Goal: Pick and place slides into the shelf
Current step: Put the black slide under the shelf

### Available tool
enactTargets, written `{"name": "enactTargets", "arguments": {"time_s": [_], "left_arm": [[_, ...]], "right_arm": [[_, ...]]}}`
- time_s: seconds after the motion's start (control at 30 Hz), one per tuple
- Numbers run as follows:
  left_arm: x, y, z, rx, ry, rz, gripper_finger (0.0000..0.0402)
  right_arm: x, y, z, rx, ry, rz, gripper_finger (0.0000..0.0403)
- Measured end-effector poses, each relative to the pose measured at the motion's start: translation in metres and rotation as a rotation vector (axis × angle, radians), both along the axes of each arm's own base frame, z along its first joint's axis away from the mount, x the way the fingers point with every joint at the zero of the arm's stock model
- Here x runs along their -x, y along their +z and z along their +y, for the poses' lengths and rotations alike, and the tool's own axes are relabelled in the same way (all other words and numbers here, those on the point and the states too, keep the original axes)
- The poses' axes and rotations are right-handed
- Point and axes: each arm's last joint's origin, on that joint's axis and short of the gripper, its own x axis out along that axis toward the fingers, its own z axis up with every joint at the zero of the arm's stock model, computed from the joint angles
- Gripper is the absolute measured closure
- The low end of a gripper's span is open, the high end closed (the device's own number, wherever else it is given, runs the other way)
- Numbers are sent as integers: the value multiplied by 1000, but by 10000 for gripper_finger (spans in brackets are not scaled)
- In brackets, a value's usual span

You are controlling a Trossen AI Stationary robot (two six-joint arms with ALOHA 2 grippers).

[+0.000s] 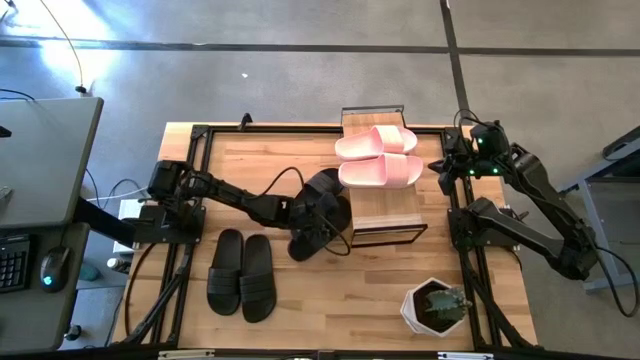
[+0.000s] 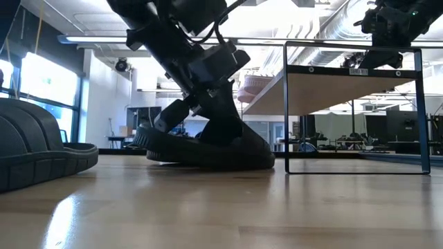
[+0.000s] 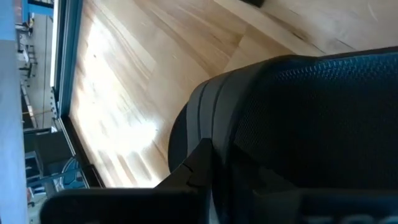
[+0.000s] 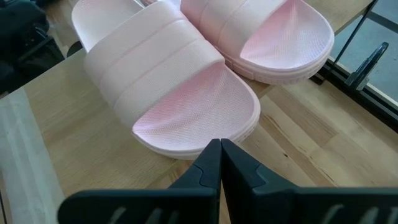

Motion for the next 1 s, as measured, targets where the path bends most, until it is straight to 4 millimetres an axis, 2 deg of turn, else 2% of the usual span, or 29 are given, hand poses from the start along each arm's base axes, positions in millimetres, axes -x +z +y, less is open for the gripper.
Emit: {"name": "enactTargets", "arguments": {"time_s": [0.27, 0.5, 0.67, 0.8, 1.0], "left_arm": [[0, 0, 0, 5, 0, -6, 335], [-1, 0, 0, 5, 2, -7, 274], [1, 1, 4, -101, 130, -11, 236], [5, 4, 3, -109, 224, -27, 218], [8, 12, -7, -73, 231, -48, 213]], "right_arm": [[0, 0, 0, 0, 0, 0, 402], [0, 0, 0, 0, 0, 0, 402], [0, 0, 0, 0, 0, 0, 402], [0, 0, 0, -1, 1, 0, 402], [0, 0, 0, 0, 1, 0, 402]]}}
